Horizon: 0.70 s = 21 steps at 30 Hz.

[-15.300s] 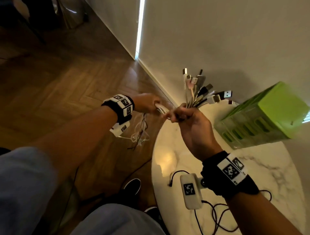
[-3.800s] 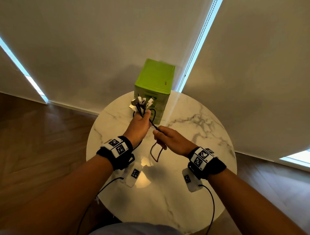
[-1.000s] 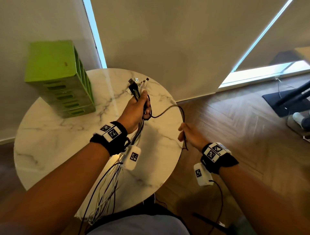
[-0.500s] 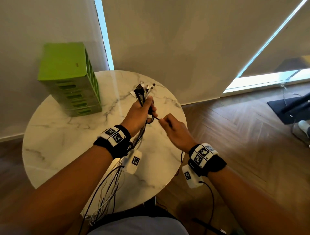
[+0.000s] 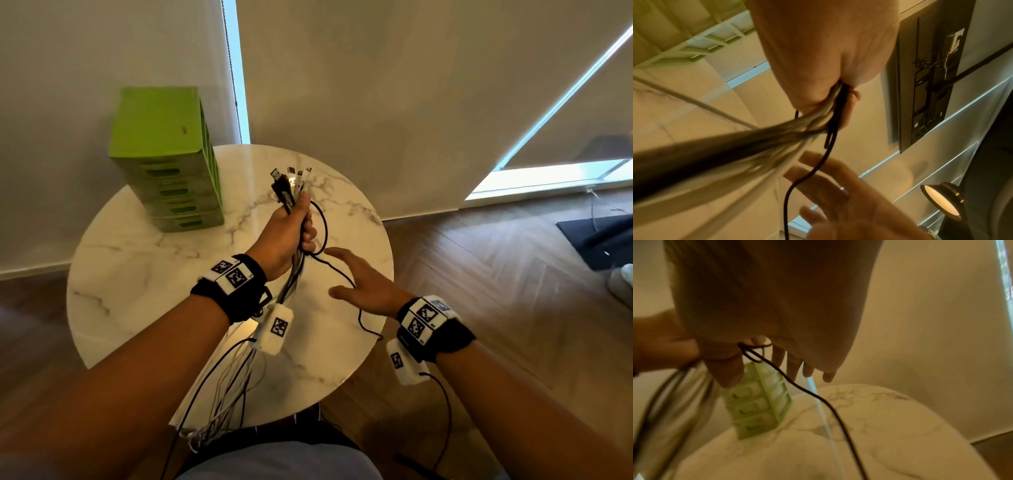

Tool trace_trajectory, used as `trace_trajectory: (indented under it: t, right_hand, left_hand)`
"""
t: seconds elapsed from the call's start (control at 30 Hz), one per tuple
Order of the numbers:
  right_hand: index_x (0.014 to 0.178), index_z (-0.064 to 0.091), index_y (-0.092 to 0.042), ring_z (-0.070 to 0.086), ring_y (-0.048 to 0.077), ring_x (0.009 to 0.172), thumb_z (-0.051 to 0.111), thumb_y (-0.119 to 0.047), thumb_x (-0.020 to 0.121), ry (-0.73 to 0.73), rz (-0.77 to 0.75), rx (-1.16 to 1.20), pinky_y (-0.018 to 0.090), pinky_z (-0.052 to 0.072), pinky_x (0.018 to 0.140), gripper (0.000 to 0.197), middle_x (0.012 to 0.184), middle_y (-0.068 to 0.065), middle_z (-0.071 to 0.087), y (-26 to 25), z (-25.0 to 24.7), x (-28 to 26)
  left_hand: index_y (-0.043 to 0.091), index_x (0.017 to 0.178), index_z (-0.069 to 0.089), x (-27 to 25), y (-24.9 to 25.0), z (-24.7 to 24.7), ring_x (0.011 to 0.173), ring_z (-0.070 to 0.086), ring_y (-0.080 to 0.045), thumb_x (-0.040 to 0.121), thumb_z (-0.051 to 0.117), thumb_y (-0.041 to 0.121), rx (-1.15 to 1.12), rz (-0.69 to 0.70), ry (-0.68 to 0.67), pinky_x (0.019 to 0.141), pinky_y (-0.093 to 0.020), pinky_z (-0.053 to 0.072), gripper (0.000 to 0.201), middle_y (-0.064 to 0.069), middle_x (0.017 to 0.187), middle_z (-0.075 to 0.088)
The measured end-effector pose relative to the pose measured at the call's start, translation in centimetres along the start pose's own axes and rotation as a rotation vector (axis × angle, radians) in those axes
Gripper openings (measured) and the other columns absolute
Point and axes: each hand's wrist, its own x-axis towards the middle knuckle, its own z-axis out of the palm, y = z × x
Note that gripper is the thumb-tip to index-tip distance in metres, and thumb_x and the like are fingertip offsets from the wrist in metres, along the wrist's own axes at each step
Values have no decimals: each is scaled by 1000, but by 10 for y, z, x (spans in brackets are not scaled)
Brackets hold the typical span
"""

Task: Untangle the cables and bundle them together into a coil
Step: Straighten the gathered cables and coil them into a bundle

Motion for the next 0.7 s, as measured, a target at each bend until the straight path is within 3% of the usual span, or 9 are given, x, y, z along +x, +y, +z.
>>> trace_trajectory:
  t: [0.07,0.13,0.2,0.27,0.33,0.47,0.53,0.6,0.7]
  right_hand:
    - [142,43,-25,51,5,125,67,-29,96,-41,-19,81,26,38,108,52,137,-10,57,-23,6,5]
    - [119,54,-23,67,13,97,59,-39,100,47,-16,104,35,51,93,25,100,-10,71,-40,7,4]
    - [98,55,-15,64,15,62,48,-39,105,142,-46,167,41,57,77,26,65,-11,64,-51,0,3]
    - [89,55,-13,53,10,48,43,-34,108,172,-61,288,47,61,69,31,53,-12,51,-55,-8,5]
    - [85,56,-16,51,9,50,44,-33,108,191,-47,317,45,61,64,31,57,-13,46,-55,-18,7]
    - [86,51,-18,64,28,58,39,-36,108,247,130,128,30,54,58,31,69,0,55,-20,-20,10]
    - [91,52,-16,71,30,73,40,-33,105,187,337,10,35,54,73,25,78,1,66,17,-14,8]
    - [106,52,-10,67,35,104,46,-25,98,114,535,-96,39,50,91,19,105,13,70,46,-8,6]
    - [130,48,-12,53,29,129,56,-20,96,164,473,14,39,43,105,36,139,11,56,34,1,10]
  left_hand:
    - [16,74,42,0,-1,-1,52,35,-10,104,48,44,18,13,-1,47,-21,32,42,3,60,35]
    - [16,73,43,2,0,-5,52,38,-11,105,47,44,91,47,30,51,-25,36,43,3,59,38]
    - [17,72,46,5,1,-15,53,44,-15,104,44,49,281,100,83,58,-31,43,46,1,59,44]
    - [19,73,47,9,1,-24,56,47,-18,102,41,58,461,121,113,62,-34,46,49,-2,61,46]
    - [20,74,46,11,0,-29,53,44,-17,100,40,63,478,120,117,59,-33,45,50,2,58,43]
    - [21,72,37,13,5,-32,50,28,-13,102,44,54,260,64,131,49,-27,32,46,3,60,29]
    - [20,71,38,11,8,-36,51,27,-12,102,45,53,170,18,121,46,-24,30,45,2,61,28]
    - [19,70,39,6,11,-37,50,29,-11,102,46,53,110,1,67,45,-22,30,47,1,61,29]
    - [18,68,40,0,11,-30,47,31,-11,102,46,52,69,-9,-13,45,-21,31,49,1,58,31]
